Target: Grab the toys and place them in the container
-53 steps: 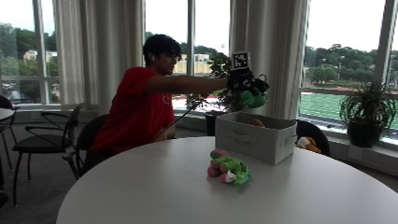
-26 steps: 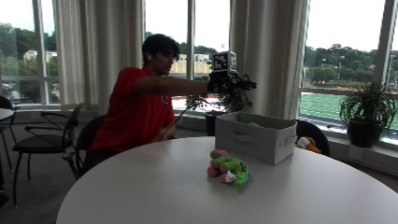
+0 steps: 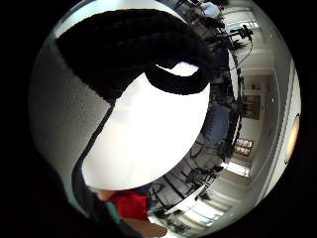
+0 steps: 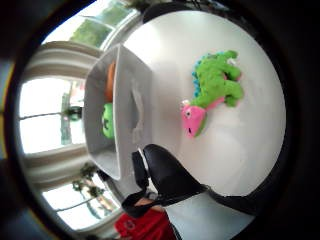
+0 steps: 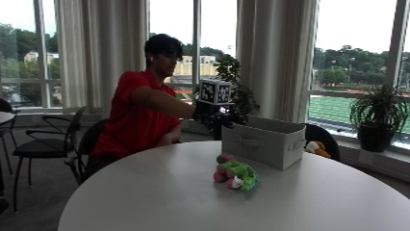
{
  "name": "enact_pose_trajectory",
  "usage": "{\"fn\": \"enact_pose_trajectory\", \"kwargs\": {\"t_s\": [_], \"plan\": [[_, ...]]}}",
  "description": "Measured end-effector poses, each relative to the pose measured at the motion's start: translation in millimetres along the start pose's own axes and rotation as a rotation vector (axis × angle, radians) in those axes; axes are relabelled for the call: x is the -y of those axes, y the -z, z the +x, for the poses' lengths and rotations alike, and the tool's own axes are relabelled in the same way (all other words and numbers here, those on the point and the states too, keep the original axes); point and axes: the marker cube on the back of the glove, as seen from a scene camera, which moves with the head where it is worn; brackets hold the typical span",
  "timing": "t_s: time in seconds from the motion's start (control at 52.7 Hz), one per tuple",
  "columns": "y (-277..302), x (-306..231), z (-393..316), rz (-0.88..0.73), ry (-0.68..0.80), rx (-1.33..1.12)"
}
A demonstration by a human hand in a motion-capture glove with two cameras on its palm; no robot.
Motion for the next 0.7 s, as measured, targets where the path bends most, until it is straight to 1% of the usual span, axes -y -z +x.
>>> {"fn": "enact_pose_trajectory", "kwargs": {"t_s": [0.095, 0.342, 0.38, 0.475, 0.569, 0.702], "plan": [[-27, 16, 1, 0.006, 0.001, 0.006], [-101, 54, -10, -0.075, -0.037, -0.033], [-112, 60, -7, -0.116, -0.044, -0.044], [-136, 66, -6, -0.286, -0.059, -0.034], [-138, 67, -9, -0.347, -0.078, -0.057], [-137, 63, -19, -0.325, -0.11, -0.051]]}}
